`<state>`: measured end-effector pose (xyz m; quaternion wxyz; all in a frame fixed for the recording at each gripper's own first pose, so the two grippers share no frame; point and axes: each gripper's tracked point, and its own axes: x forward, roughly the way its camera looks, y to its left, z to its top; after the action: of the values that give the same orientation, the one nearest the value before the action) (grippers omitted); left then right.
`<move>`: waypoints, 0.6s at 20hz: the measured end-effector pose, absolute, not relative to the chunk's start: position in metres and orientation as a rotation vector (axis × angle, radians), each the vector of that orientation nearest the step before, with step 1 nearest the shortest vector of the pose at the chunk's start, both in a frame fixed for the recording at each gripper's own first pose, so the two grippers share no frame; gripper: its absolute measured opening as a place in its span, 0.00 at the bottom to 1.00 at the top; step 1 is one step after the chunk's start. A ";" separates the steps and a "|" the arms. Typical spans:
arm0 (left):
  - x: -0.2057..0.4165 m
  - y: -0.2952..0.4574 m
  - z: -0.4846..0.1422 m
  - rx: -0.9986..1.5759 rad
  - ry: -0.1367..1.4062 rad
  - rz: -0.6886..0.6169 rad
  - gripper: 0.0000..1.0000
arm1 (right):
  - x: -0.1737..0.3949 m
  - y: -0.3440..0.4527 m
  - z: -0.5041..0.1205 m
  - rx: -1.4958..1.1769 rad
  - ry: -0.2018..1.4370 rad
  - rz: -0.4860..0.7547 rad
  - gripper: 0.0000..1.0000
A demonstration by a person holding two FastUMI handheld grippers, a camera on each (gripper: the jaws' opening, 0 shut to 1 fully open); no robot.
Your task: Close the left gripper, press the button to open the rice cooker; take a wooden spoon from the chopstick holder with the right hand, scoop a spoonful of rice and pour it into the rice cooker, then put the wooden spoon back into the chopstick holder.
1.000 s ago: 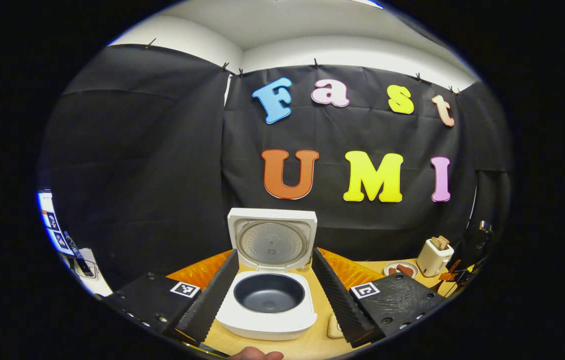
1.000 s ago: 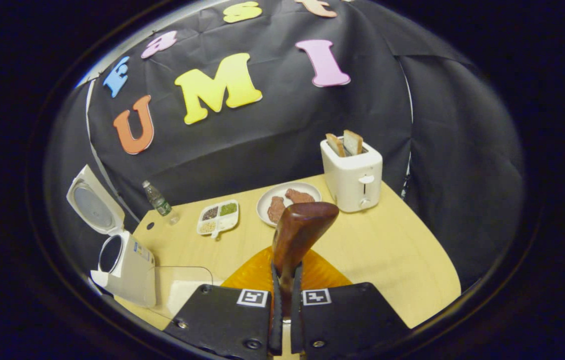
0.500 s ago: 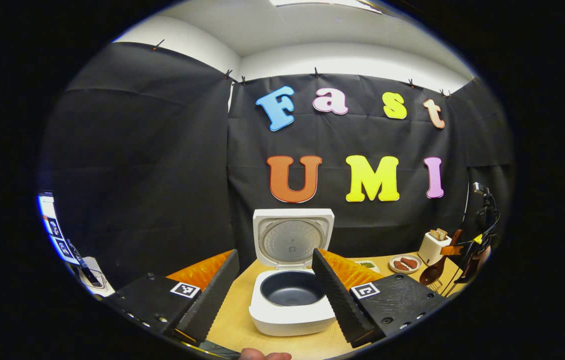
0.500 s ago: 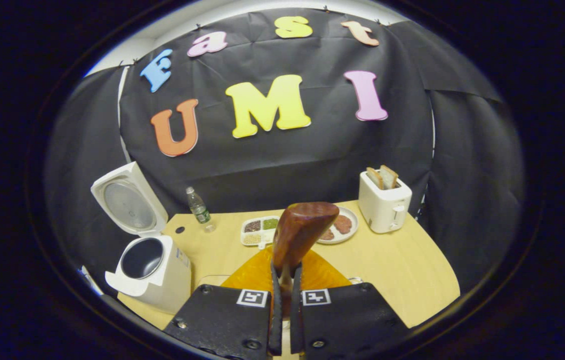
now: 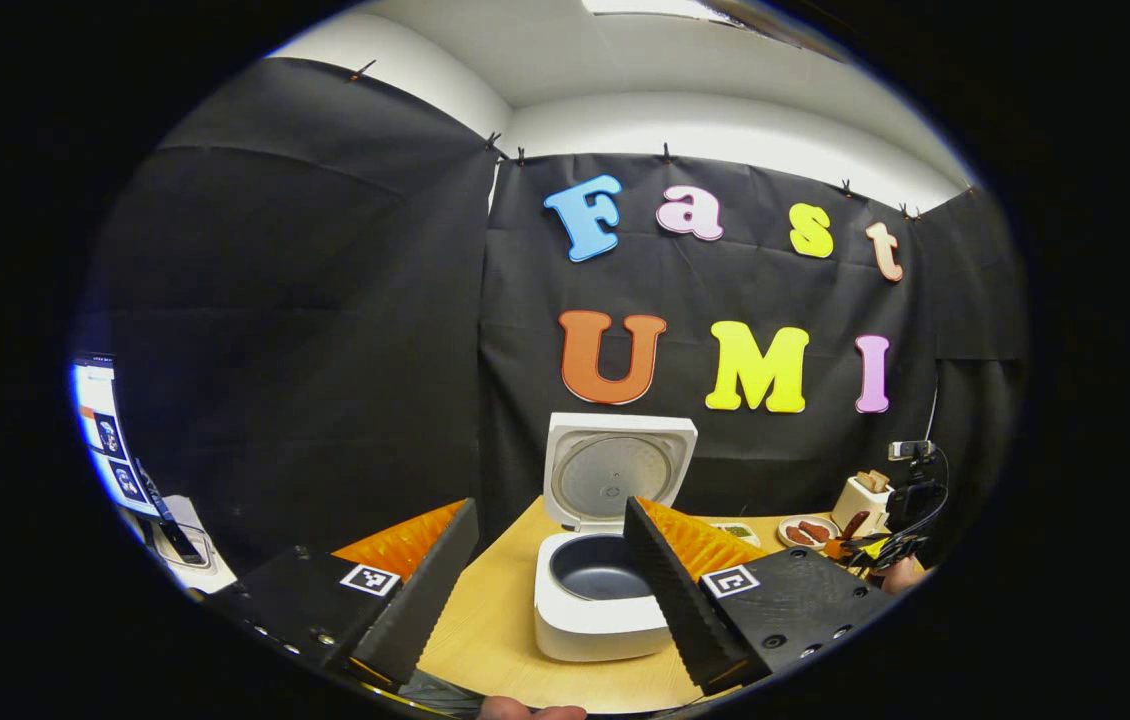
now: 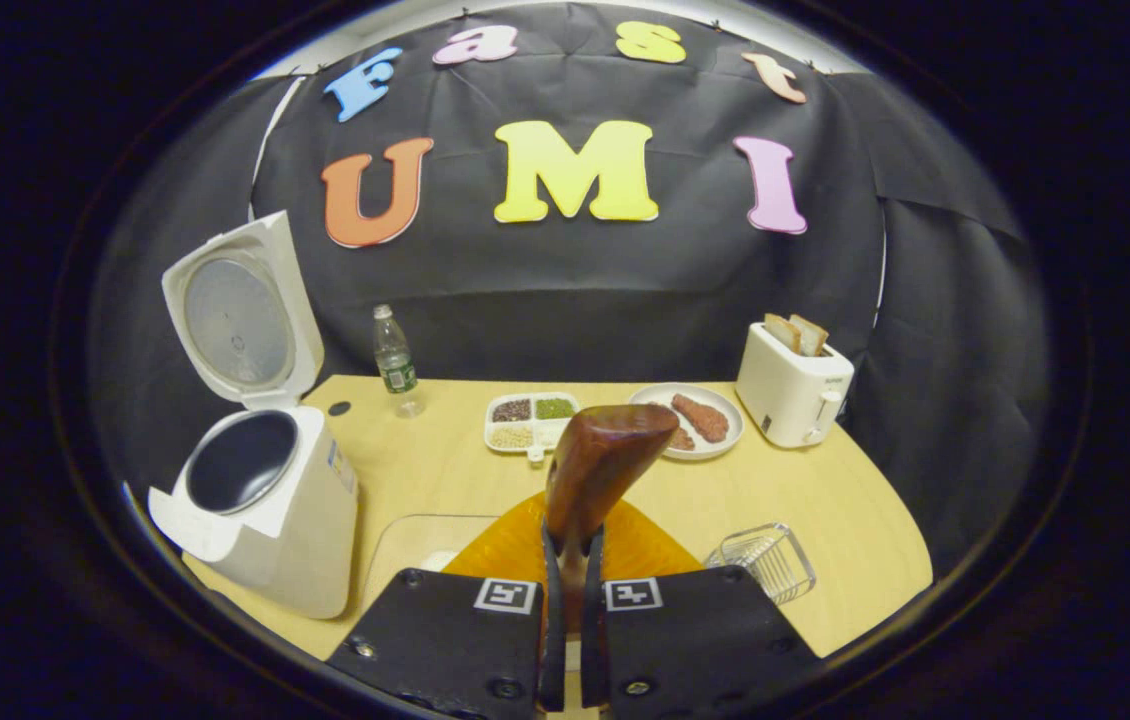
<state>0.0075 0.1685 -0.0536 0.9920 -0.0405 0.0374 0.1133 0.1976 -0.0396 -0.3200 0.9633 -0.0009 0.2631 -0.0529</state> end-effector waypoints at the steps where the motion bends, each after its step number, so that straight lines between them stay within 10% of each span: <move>1: 0.006 0.171 -0.055 -0.087 0.078 0.228 0.94 | 0.199 -0.039 -0.325 -0.027 0.529 -0.116 0.12; 12: 0.005 0.196 -0.083 -0.133 0.184 0.249 0.94 | 0.197 0.014 -0.377 -0.025 0.585 -0.081 0.11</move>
<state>0.0053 0.1960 -0.0828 0.9859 -0.0663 0.0914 0.1238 0.1973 0.0140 -0.3768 0.9566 -0.0125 0.2883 -0.0399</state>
